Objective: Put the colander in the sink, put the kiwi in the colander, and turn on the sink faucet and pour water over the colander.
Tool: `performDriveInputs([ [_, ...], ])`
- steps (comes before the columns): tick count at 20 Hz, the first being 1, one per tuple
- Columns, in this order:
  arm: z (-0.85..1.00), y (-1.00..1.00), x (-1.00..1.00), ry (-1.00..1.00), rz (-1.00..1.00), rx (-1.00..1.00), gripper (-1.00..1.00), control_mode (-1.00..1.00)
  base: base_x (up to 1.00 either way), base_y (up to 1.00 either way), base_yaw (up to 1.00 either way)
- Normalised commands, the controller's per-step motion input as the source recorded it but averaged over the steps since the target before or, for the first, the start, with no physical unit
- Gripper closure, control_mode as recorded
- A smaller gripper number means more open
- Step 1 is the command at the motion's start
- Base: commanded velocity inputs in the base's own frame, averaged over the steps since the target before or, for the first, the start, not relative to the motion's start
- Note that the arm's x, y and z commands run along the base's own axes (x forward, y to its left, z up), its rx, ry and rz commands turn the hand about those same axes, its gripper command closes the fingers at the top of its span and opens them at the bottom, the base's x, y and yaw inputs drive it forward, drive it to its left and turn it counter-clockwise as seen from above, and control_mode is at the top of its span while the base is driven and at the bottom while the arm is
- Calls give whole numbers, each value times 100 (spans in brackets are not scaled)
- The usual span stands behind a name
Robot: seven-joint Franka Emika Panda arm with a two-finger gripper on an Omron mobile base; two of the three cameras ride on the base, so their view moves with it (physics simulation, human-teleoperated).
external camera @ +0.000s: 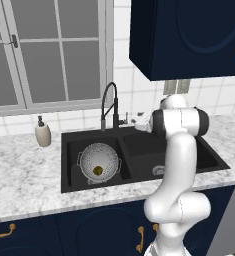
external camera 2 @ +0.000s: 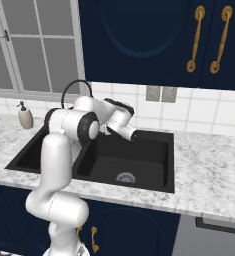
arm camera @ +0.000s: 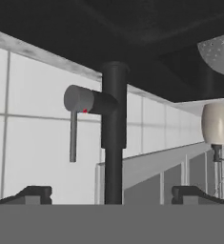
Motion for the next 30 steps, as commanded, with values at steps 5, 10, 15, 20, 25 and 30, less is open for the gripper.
performDriveInputs([
  [5, 0, 22, 29, 1, -12, 0, -100, -100, 0, 0, 0],
  [10, -6, 24, 31, 5, -14, -1, -100, -100, 0, 0, 0],
  [15, -28, 6, 31, 8, -14, -3, -100, -100, 0, 0, 0],
  [20, -26, 0, 27, 4, -11, 0, -100, -100, 0, 0, 0],
  [25, -8, 0, 31, 0, -8, 0, -100, -100, 0, 0, 0],
  [30, -8, -3, 31, 0, -6, 0, -100, -100, 0, 0, 0],
])
